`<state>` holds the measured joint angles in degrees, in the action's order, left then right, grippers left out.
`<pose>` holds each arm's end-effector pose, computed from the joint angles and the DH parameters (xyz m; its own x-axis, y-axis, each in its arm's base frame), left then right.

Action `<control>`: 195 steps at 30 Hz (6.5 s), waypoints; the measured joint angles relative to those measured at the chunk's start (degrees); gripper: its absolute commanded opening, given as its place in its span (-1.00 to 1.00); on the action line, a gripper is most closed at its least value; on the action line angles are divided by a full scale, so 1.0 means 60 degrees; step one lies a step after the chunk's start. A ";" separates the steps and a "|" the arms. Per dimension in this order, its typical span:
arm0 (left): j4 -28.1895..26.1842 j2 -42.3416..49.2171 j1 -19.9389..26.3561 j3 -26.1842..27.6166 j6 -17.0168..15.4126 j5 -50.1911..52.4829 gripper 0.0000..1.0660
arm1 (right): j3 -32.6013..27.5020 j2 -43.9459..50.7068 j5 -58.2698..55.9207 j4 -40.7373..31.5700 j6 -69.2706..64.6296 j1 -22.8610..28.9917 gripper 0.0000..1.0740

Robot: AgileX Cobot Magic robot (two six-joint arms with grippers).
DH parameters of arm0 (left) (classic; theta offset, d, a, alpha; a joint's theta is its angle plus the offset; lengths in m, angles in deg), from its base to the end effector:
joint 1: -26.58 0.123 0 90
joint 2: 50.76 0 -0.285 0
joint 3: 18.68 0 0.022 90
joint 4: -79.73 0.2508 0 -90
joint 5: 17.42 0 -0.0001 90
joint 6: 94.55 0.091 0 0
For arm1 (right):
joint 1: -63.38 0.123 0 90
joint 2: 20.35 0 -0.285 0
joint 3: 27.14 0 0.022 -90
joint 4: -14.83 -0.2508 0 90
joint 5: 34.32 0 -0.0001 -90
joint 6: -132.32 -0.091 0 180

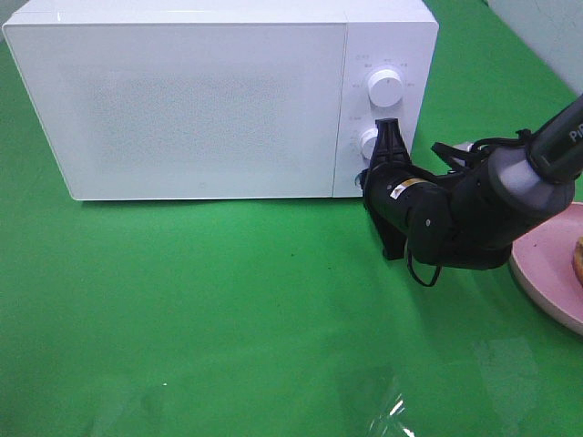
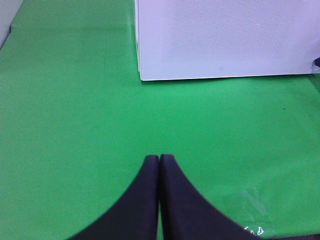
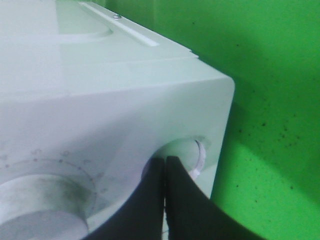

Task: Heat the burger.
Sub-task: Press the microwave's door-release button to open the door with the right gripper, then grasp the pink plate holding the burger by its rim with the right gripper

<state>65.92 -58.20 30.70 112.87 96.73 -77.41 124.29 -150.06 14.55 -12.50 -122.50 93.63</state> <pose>-0.0054 -0.0193 0.2808 -0.4140 0.0432 -0.9092 0.1476 0.9888 -0.0202 0.3389 0.1613 0.0842 -0.1759 0.9815 -0.0759 0.3463 0.1339 0.9285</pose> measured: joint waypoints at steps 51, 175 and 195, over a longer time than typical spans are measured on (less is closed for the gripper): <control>0.0019 0.0000 0.0000 0.0000 0.0000 0.0000 -1.00 | 0.0688 -0.0773 0.0802 -0.1423 -0.0420 0.0220 -1.00; 0.0038 0.0000 0.0000 0.0000 0.0000 0.0000 -1.00 | 0.0477 0.7611 -1.6205 0.5854 1.1287 0.0210 0.77; 0.0038 0.0000 0.0000 0.0000 0.0000 0.0000 -1.00 | 0.0477 0.7000 -1.6530 0.5921 1.1621 -0.2406 0.67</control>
<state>66.15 -58.20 30.70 112.87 96.73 -77.41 127.15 -108.07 -84.62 23.02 -52.78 79.19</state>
